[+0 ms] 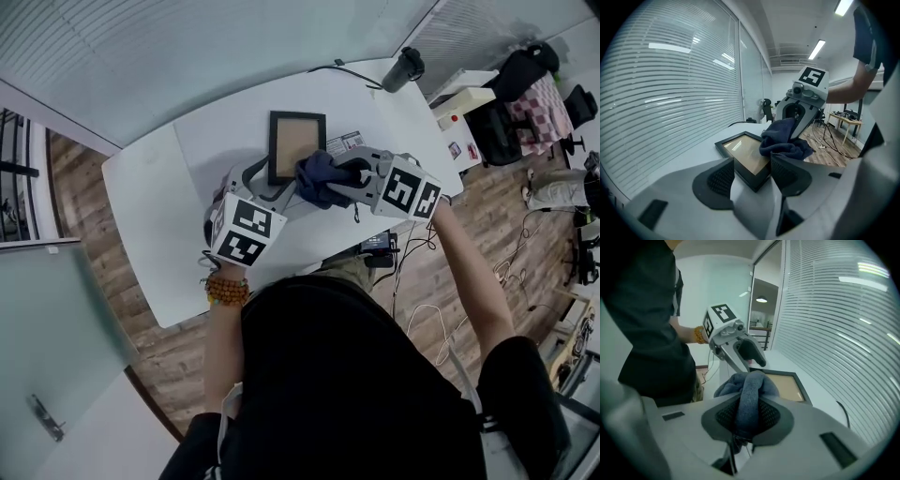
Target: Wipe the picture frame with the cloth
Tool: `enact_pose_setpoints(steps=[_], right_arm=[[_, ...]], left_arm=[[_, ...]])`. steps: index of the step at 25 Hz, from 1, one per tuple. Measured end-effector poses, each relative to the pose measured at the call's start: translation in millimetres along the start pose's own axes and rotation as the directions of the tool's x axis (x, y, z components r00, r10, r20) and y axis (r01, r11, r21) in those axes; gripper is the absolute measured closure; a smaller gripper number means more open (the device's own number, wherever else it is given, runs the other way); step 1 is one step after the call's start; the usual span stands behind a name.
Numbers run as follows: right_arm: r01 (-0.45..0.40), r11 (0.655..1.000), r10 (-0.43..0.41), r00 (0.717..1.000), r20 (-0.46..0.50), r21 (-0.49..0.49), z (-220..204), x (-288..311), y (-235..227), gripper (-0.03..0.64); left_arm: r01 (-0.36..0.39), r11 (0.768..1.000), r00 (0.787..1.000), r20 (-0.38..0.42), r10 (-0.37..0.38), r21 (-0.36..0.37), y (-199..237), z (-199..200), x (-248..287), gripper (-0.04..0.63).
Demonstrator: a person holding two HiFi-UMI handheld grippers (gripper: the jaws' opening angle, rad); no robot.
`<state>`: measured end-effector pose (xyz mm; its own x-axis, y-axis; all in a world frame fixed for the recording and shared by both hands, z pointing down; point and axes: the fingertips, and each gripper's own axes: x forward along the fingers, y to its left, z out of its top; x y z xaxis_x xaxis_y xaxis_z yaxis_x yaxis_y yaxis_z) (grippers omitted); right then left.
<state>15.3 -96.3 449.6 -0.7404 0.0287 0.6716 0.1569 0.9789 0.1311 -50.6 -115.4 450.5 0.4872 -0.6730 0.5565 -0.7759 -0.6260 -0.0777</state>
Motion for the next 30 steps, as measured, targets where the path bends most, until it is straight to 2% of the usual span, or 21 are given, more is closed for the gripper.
enact_pose_setpoints(steps=[2,4,6,8,10,13,15,18,21,24,26,30], right_arm=[[-0.009,1.000,0.009,0.998,0.066,0.006,10.5,-13.1,-7.6,0.580],[0.084,0.996,-0.085,0.988,0.127,0.012,24.7,-27.0,-38.5,0.580],[0.202,0.979,-0.202,0.966,0.160,0.016,38.5,-32.6,-78.3,0.580],[0.257,0.966,-0.257,0.954,0.155,0.021,48.1,-23.3,-107.6,0.578],[0.246,0.969,-0.244,0.964,0.105,-0.011,47.6,-1.6,-120.6,0.580],[0.166,0.981,-0.171,0.984,-0.042,-0.105,27.7,31.3,-121.0,0.568],[0.121,0.984,-0.135,0.985,-0.107,-0.129,13.9,42.4,-118.8,0.509],[0.077,0.997,-0.077,0.993,-0.090,-0.002,7.0,47.2,-120.8,0.529],[0.103,0.980,-0.086,0.991,-0.100,0.172,4.7,46.1,-123.0,0.540],[0.212,0.922,-0.171,0.974,-0.151,0.324,1.2,41.2,-118.4,0.546],[0.270,0.885,-0.226,0.961,-0.157,0.380,-0.9,36.3,-112.9,0.551],[0.344,0.820,-0.325,0.938,-0.122,0.457,-8.7,22.8,-102.0,0.557]], left_arm=[[0.002,1.000,1.000,0.002,-0.002,0.001,-1.3,0.6,-0.1,0.353],[0.010,1.000,1.000,0.003,-0.010,0.006,-2.2,1.3,0.3,0.356],[0.019,1.000,1.000,0.003,-0.019,0.010,-2.6,-0.2,0.4,0.356],[0.030,0.999,1.000,-0.001,-0.030,0.011,-3.7,-3.8,-0.5,0.356],[0.037,0.999,0.999,-0.003,-0.037,0.016,-5.1,-5.1,-1.6,0.348],[0.070,0.997,0.998,0.009,-0.070,0.025,-11.8,-2.2,-1.6,0.330],[0.103,0.993,0.995,-0.005,-0.103,0.054,-18.7,-4.5,-4.5,0.276],[0.105,0.991,0.994,-0.035,-0.103,0.084,-19.9,-11.5,-9.2,0.261],[0.068,0.995,0.997,-0.046,-0.065,0.067,-12.9,-13.0,-8.9,0.261],[0.044,0.997,0.997,-0.063,-0.040,0.062,-7.2,-15.4,-9.0,0.247],[0.014,0.999,0.998,-0.068,-0.011,0.048,2.0,-19.0,-13.2,0.215],[-0.146,0.987,0.985,-0.078,0.151,0.067,30.5,-26.7,-36.9,0.213]])
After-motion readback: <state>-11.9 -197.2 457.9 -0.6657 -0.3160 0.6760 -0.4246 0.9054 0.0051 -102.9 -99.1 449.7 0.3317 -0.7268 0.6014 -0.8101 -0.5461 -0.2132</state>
